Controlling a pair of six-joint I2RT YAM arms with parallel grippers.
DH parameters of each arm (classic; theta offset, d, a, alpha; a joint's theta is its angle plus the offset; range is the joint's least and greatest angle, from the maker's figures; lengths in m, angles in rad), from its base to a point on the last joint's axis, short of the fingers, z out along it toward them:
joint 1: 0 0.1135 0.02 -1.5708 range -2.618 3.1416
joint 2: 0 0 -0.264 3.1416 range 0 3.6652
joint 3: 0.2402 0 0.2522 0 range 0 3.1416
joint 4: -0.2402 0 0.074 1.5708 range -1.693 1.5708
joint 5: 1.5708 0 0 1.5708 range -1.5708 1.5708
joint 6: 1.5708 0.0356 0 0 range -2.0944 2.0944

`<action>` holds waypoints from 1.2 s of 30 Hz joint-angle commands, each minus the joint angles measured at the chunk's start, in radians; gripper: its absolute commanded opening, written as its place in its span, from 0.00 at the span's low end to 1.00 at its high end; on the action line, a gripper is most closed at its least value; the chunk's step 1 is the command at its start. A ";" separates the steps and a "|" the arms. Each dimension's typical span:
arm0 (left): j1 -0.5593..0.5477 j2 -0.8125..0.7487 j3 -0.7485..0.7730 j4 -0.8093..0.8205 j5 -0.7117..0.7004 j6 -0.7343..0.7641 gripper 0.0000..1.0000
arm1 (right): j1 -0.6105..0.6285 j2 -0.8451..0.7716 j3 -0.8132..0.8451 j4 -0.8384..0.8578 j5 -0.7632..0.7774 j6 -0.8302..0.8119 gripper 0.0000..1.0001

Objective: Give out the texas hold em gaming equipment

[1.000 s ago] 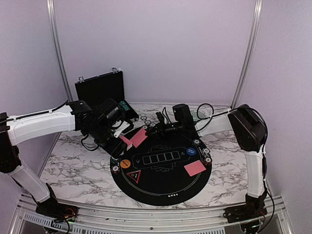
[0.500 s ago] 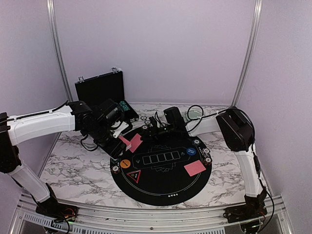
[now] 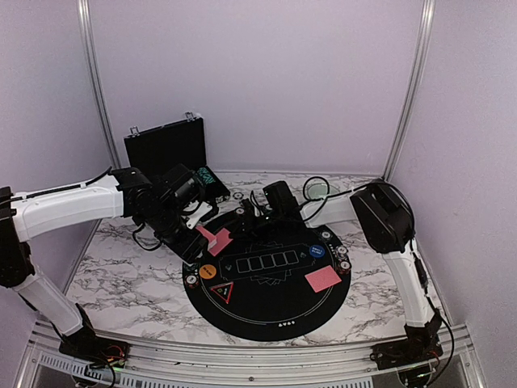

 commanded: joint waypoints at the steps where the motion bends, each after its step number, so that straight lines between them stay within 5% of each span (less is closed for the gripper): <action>1: 0.007 -0.032 -0.002 0.006 0.011 0.007 0.50 | 0.006 0.006 0.056 -0.069 0.058 -0.063 0.16; 12: 0.006 -0.026 0.002 0.006 0.014 0.008 0.50 | 0.044 -0.018 0.130 -0.273 0.229 -0.224 0.39; 36: 0.006 -0.017 0.010 0.006 0.024 0.008 0.50 | 0.064 0.039 0.300 -0.414 0.326 -0.313 0.52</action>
